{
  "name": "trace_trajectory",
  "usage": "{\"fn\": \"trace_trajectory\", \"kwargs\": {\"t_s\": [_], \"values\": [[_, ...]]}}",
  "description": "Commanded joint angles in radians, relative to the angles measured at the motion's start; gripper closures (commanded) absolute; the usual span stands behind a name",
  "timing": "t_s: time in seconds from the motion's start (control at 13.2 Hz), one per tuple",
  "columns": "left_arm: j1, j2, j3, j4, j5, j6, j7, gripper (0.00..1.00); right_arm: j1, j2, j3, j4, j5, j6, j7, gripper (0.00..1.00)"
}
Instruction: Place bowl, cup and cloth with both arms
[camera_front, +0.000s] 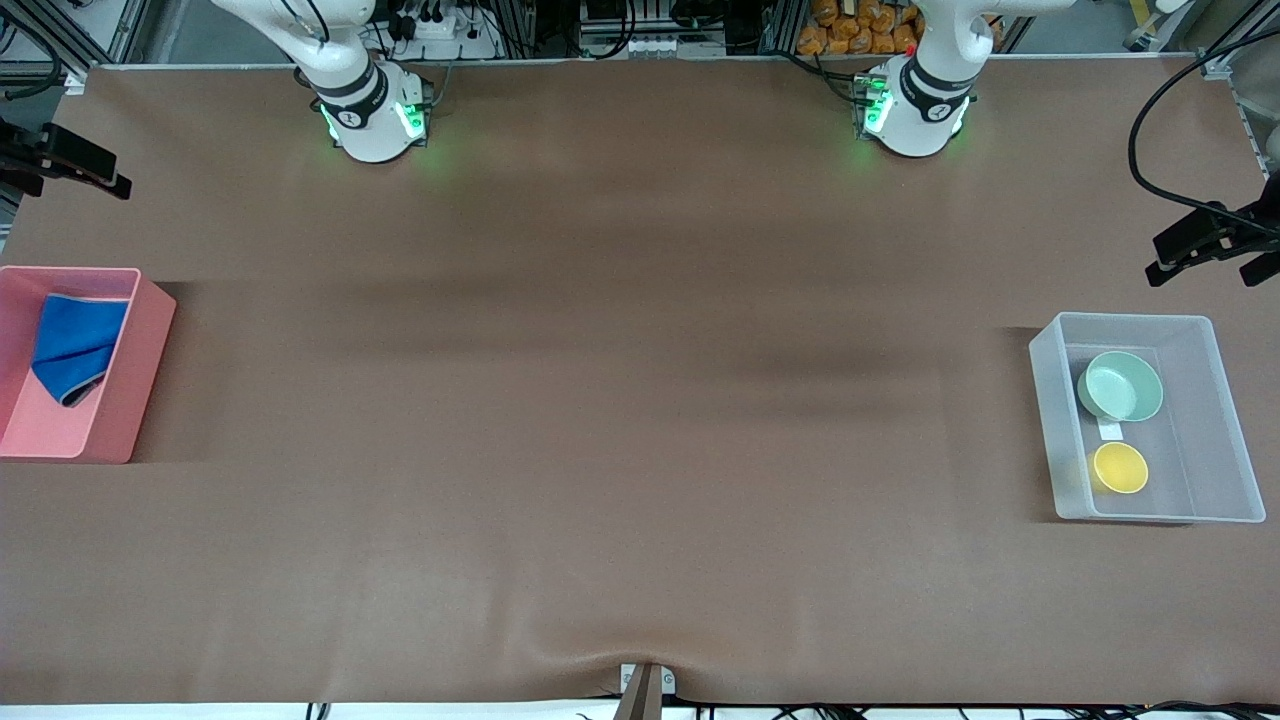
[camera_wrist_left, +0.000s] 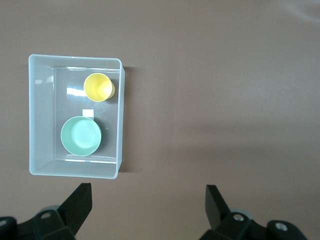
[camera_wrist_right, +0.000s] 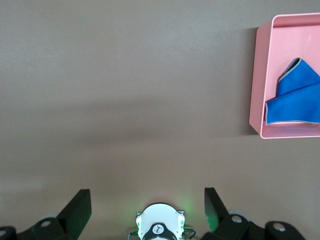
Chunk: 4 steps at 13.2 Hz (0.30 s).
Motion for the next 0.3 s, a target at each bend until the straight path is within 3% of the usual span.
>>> {"fn": "trace_trajectory", "kwargs": {"t_s": [0.0, 0.23], "values": [[0.015, 0.002, -0.017, 0.020, -0.004, -0.023, 0.005, 0.00, -0.026, -0.009, 0.007, 0.013, -0.011, 0.000, 0.000, 0.00], [0.018, 0.009, -0.017, 0.015, -0.004, -0.028, 0.005, 0.00, -0.013, -0.009, 0.003, 0.013, -0.012, 0.037, 0.000, 0.00]]}}
